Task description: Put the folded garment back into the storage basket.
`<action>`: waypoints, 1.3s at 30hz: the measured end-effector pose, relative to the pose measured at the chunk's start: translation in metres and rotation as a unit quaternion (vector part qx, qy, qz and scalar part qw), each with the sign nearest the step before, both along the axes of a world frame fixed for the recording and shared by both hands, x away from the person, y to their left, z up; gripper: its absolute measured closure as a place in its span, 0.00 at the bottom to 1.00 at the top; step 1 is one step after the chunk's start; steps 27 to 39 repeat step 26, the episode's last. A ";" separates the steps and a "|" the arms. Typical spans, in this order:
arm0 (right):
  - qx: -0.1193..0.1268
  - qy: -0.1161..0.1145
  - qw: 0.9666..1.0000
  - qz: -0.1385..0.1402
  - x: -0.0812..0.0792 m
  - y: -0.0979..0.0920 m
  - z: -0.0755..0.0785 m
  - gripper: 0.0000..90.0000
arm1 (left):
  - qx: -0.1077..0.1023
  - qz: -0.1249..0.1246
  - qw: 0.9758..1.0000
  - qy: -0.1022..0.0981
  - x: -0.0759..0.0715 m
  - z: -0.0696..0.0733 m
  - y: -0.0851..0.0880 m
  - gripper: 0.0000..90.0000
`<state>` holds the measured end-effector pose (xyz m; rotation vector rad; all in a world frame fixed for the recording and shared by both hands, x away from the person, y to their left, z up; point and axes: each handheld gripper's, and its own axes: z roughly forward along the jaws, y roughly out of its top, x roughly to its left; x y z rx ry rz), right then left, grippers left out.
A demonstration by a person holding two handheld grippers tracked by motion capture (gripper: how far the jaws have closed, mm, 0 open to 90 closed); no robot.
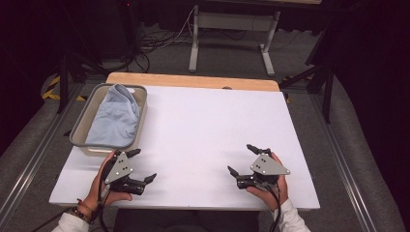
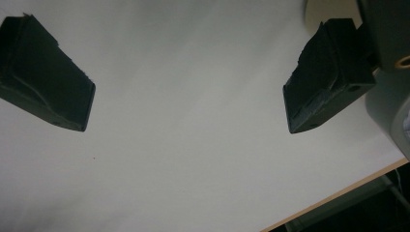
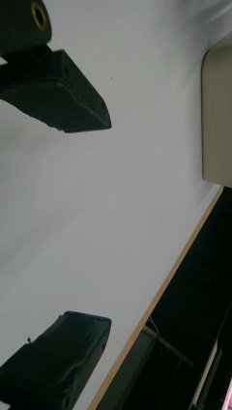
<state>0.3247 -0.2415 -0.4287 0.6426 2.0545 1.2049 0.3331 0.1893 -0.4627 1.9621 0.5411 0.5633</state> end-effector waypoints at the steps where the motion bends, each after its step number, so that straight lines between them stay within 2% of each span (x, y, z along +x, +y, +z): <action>1: -0.001 0.001 1.000 0.001 0.000 0.000 0.000 0.09 | -0.002 0.000 1.000 0.002 0.000 0.000 0.000 0.06; 20: -0.008 0.004 1.000 0.002 0.000 0.001 -0.002 0.09 | 0.010 -0.006 1.000 0.003 0.002 -0.001 -0.005 0.06; 39: -0.010 0.005 1.000 0.001 0.001 -0.001 -0.002 0.09 | 0.010 -0.006 1.000 0.005 0.002 -0.002 -0.006 0.06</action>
